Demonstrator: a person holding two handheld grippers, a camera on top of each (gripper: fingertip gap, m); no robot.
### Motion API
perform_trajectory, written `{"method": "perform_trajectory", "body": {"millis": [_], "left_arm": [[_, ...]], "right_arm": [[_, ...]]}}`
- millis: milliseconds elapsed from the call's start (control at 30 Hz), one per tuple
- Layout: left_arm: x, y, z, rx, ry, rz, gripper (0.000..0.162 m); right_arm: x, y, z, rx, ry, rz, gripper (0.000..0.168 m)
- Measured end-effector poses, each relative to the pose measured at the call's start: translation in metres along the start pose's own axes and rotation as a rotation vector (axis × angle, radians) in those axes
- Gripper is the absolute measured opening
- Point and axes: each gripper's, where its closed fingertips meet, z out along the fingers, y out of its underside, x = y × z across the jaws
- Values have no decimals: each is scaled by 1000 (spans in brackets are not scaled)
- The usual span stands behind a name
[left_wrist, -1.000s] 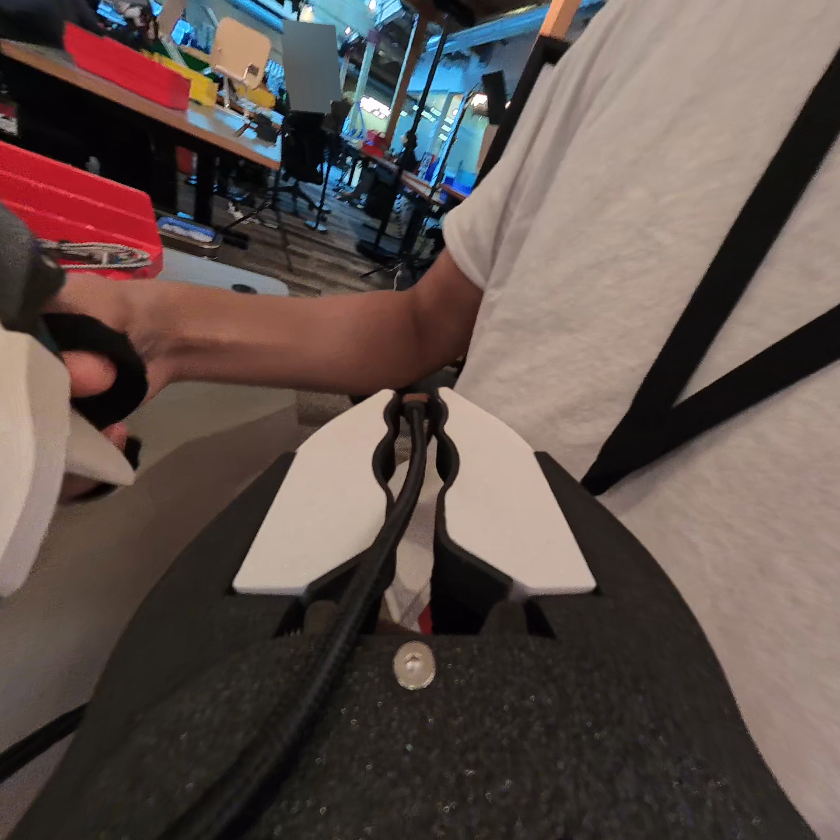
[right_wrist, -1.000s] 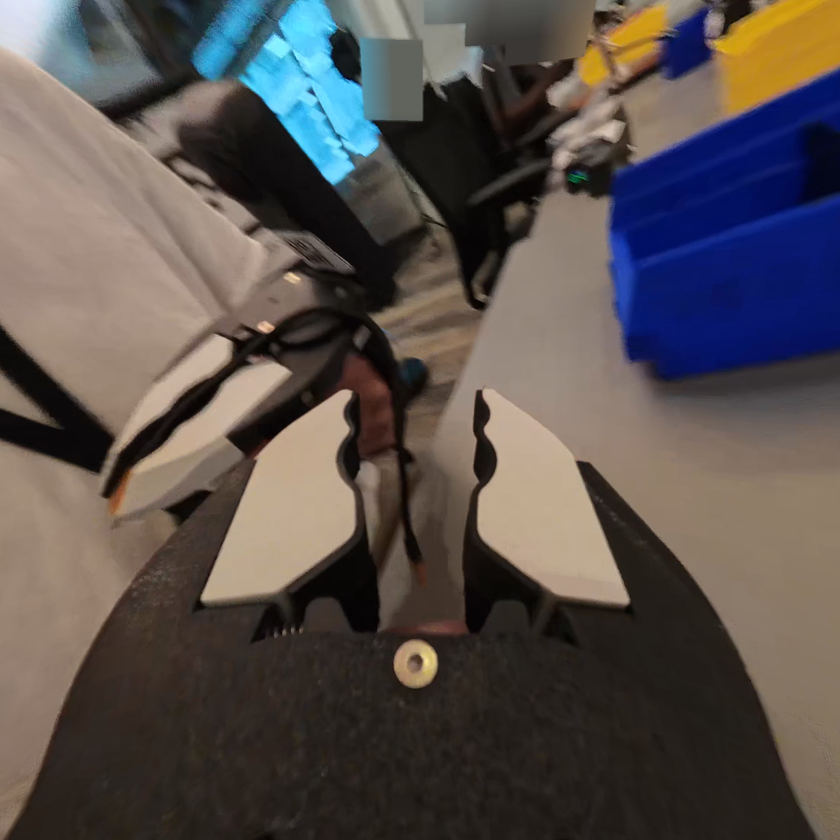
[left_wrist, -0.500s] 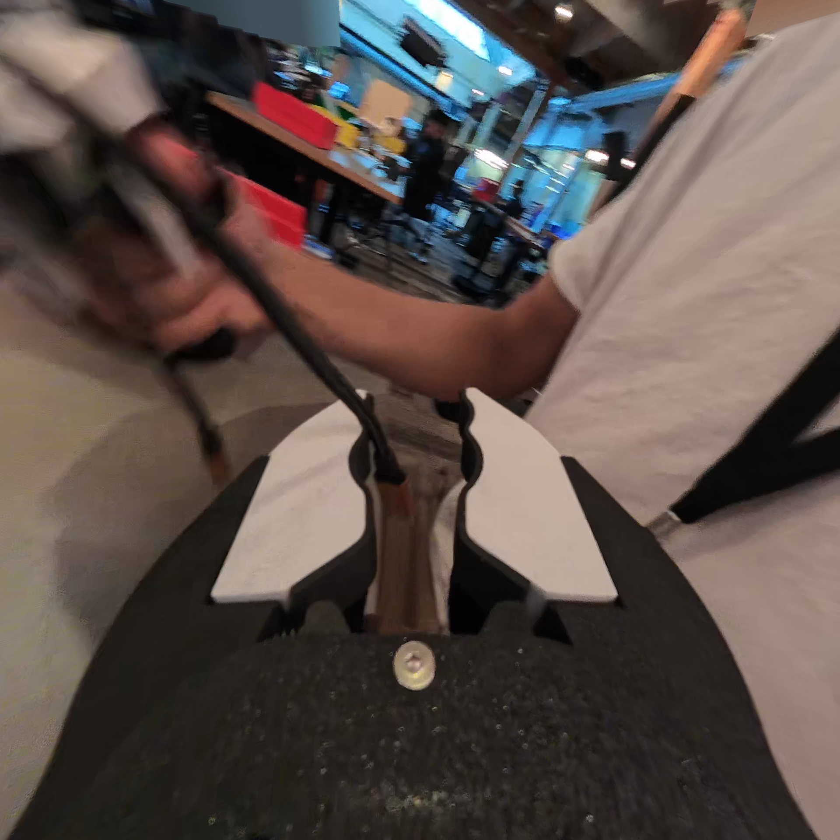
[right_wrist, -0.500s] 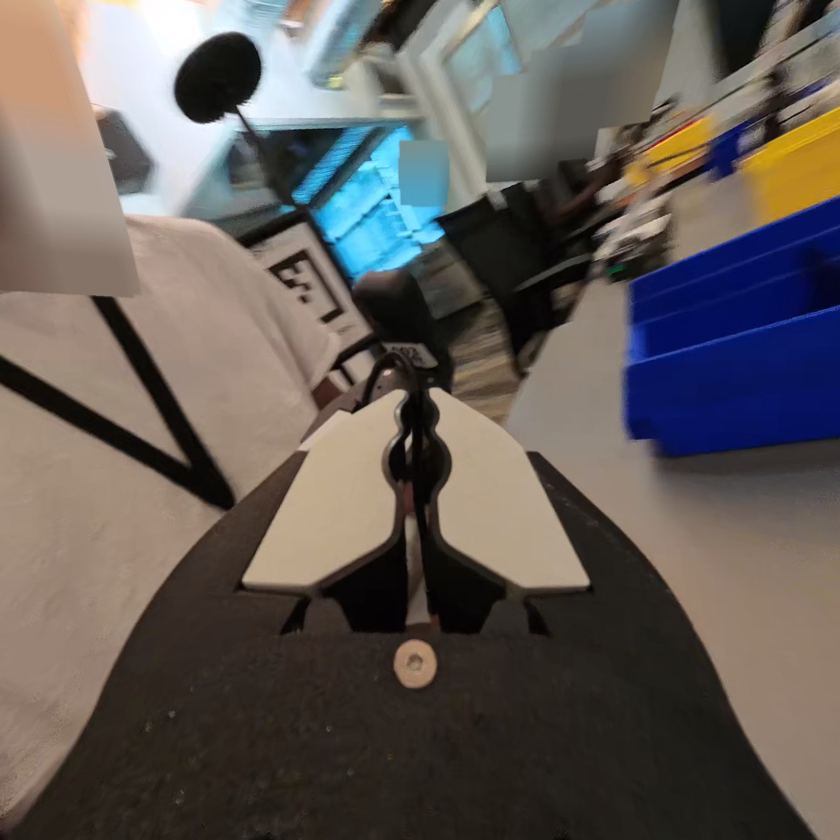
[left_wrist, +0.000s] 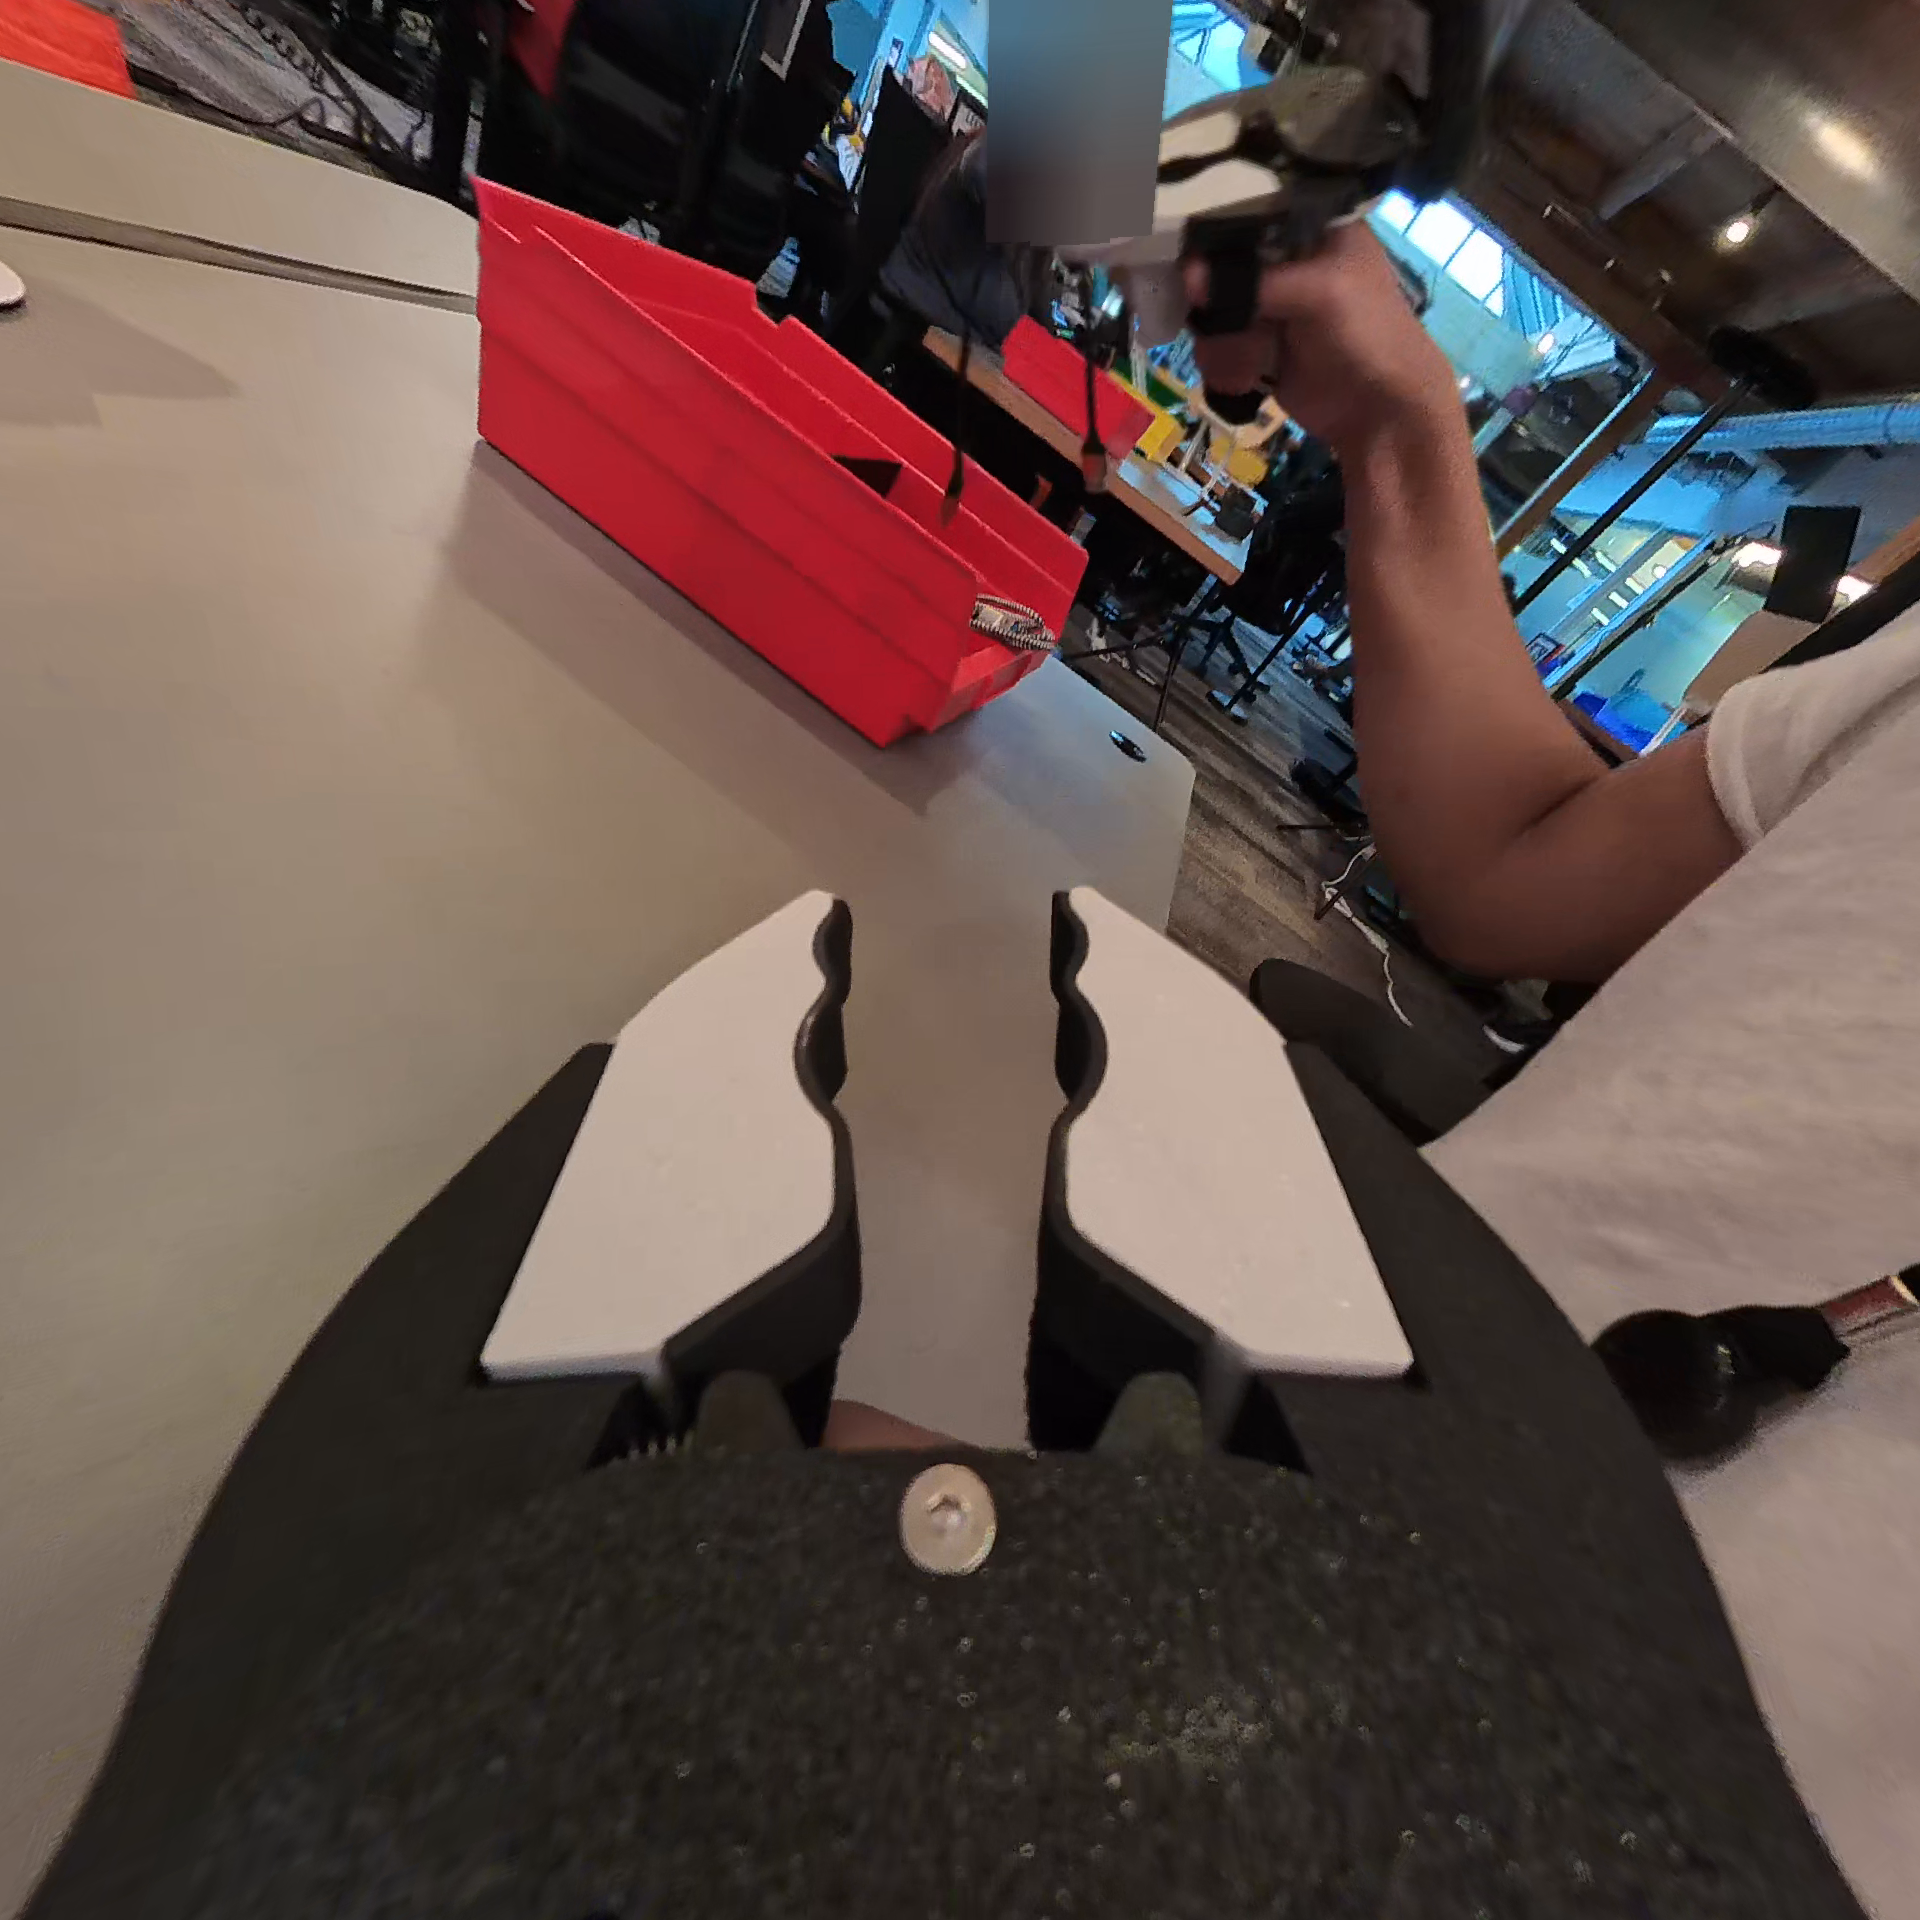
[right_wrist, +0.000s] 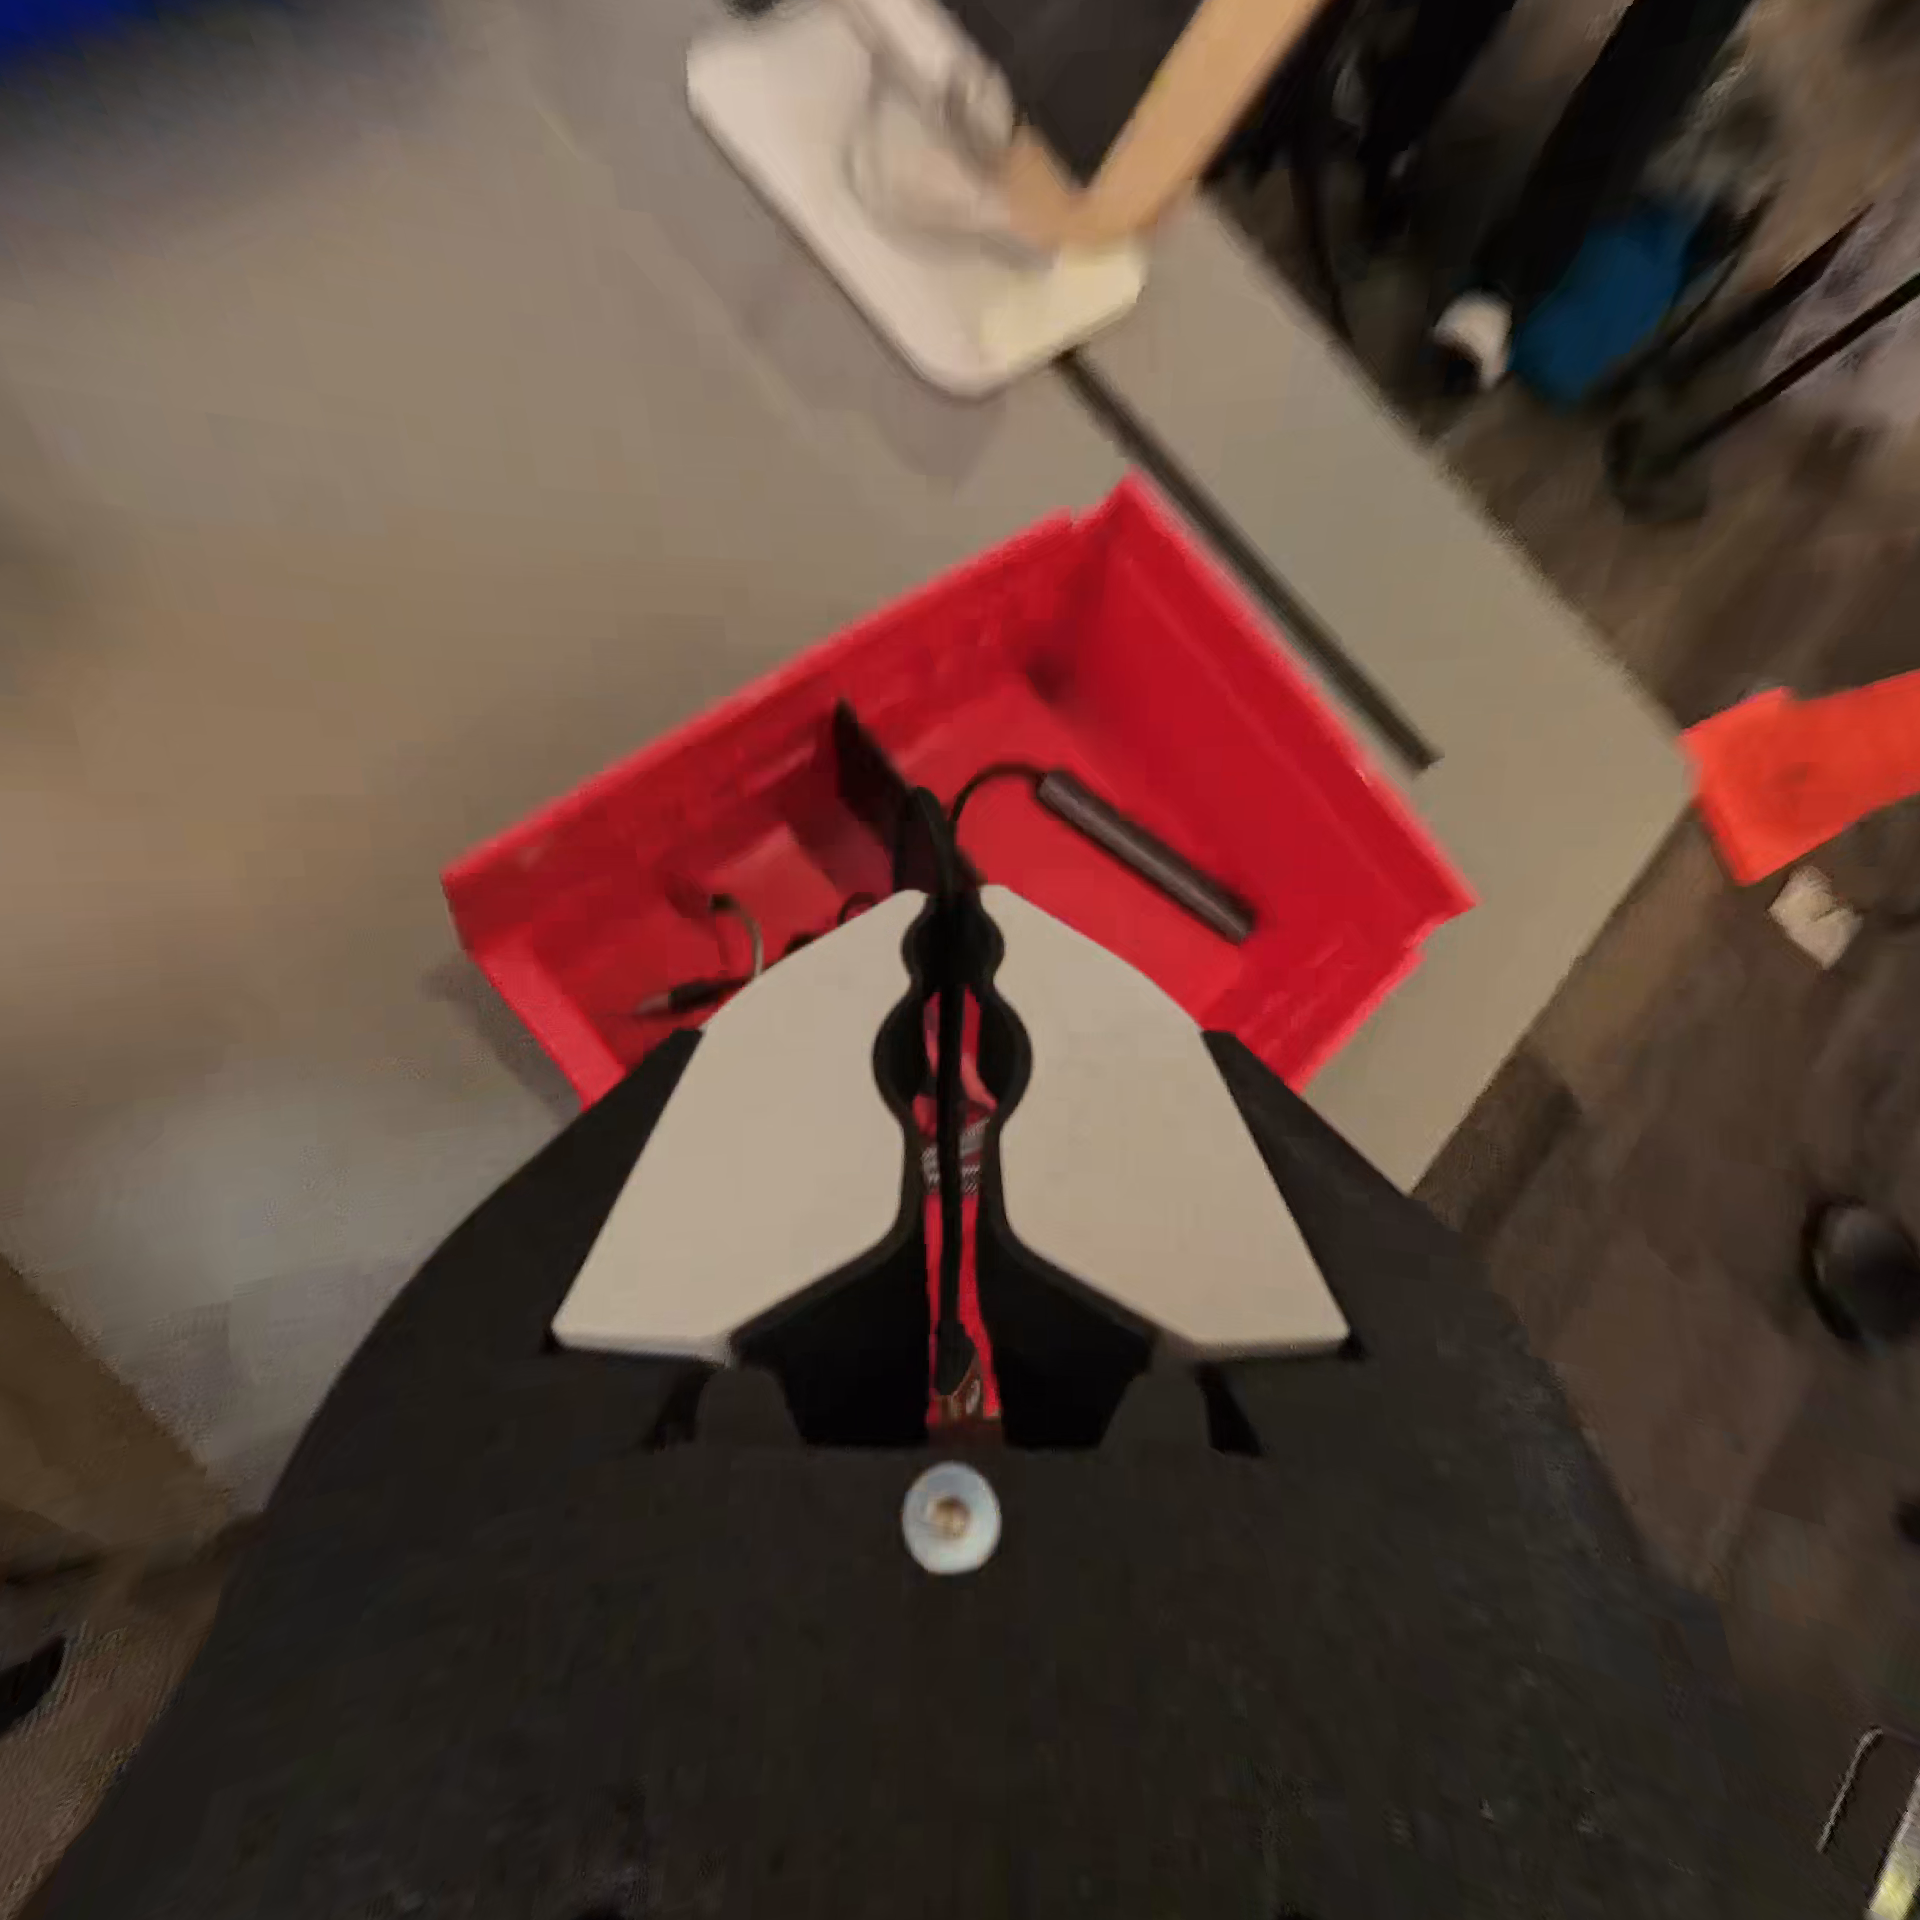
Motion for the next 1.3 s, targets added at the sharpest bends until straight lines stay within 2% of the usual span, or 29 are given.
{"method": "perform_trajectory", "body": {"millis": [100, 200, 300, 367, 467, 567, 667, 767, 900, 1000, 1100, 1300], "left_arm": [[7, 5, 5, -22, 11, 24, 36], [10, 10, 9, -47, 2, 50, 36], [9, 13, 9, -68, -29, 85, 36], [7, 15, 8, -79, -57, 105, 36], [-3, 18, 2, -76, -128, 110, 36], [-15, 23, -9, -56, -206, 90, 37], [-25, 27, -16, -56, -262, 88, 37], [-31, 23, -15, -46, -276, 103, 37], [-29, 16, -10, -13, -234, 69, 41], [-28, 14, -10, 8, -232, 59, 41], [-30, 15, -13, 13, -259, 51, 41], [-38, -1, -35, -6, -350, 38, 39]], "right_arm": [[-10, 35, 53, -110, -74, -26, 3], [-45, 52, 105, -164, -232, 9, 4], [-66, 68, 147, -248, -263, -38, 5], [-71, 73, 158, -287, -255, -19, 6], [-58, 72, 147, -289, -147, 41, 28], [-42, 54, 102, -174, -14, 109, 31], [-53, 15, 52, 92, 61, 177, 30], [-119, -30, 30, 413, -115, 267, 30], [-235, -62, 49, 699, -449, 466, 28], [-283, -52, 83, 663, -520, 488, 26], [-274, -45, 101, 628, -450, 469, 27], [-260, -42, 100, 621, -426, 453, 27]]}}
